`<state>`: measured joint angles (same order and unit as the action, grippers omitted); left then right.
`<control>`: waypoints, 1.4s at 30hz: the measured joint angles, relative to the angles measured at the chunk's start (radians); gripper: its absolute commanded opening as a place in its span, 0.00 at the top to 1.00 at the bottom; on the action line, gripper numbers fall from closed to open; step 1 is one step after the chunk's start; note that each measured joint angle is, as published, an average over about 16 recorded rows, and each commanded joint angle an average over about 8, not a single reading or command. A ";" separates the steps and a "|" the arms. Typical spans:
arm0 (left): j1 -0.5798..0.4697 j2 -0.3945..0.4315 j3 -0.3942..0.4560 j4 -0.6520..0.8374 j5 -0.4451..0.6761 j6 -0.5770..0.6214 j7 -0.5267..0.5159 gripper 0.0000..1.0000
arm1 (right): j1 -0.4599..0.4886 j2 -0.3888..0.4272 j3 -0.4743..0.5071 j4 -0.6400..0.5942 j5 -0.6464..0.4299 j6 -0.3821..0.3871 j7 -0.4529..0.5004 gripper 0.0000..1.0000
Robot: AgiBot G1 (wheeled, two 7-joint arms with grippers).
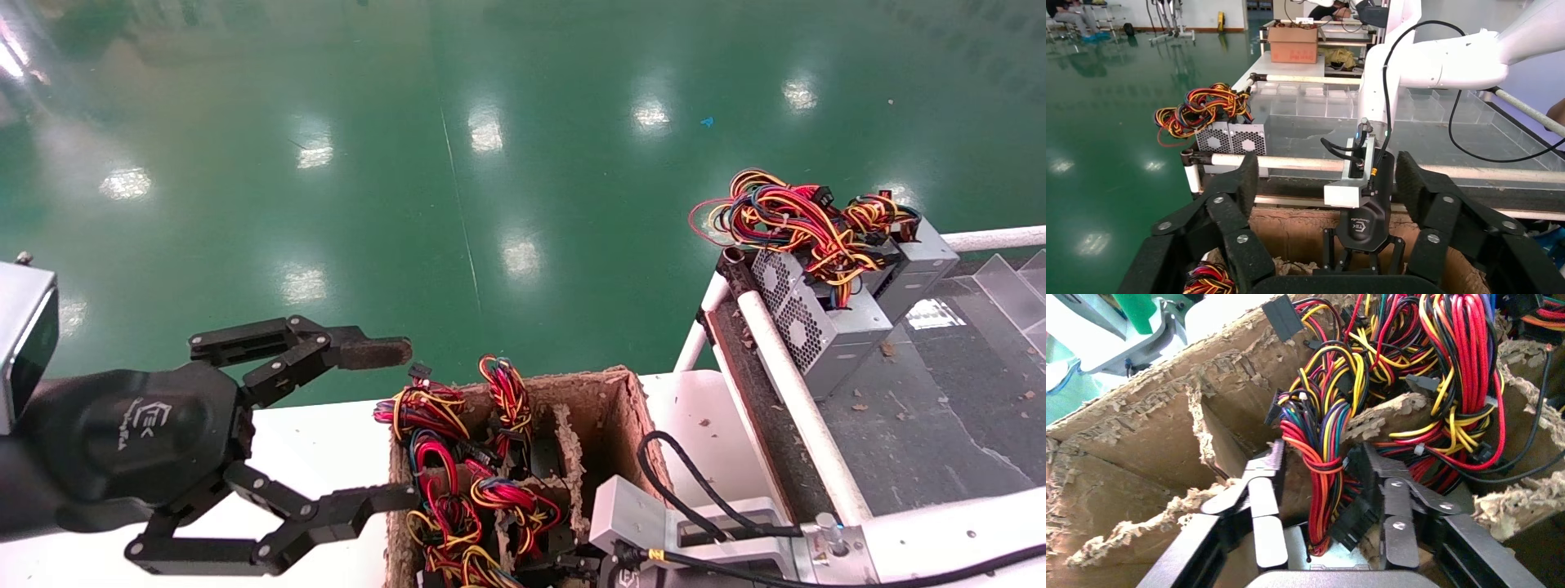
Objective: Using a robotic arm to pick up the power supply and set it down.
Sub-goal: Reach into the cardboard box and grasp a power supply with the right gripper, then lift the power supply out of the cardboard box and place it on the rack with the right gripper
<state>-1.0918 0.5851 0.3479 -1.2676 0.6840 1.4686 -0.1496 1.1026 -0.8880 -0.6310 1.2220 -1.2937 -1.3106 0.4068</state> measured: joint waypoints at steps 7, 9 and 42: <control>0.000 0.000 0.000 0.000 0.000 0.000 0.000 0.00 | -0.019 0.020 0.019 0.021 0.029 0.009 -0.005 1.00; 0.000 0.000 0.000 0.000 0.000 0.000 0.000 0.00 | -0.024 0.026 0.026 0.023 0.041 0.008 -0.011 1.00; 0.000 0.000 0.001 0.000 0.000 0.000 0.000 0.00 | -0.159 0.263 0.383 0.095 0.534 -0.009 -0.255 1.00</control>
<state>-1.0919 0.5849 0.3485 -1.2676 0.6836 1.4684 -0.1493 0.9432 -0.6252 -0.2480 1.3171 -0.7592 -1.3194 0.1520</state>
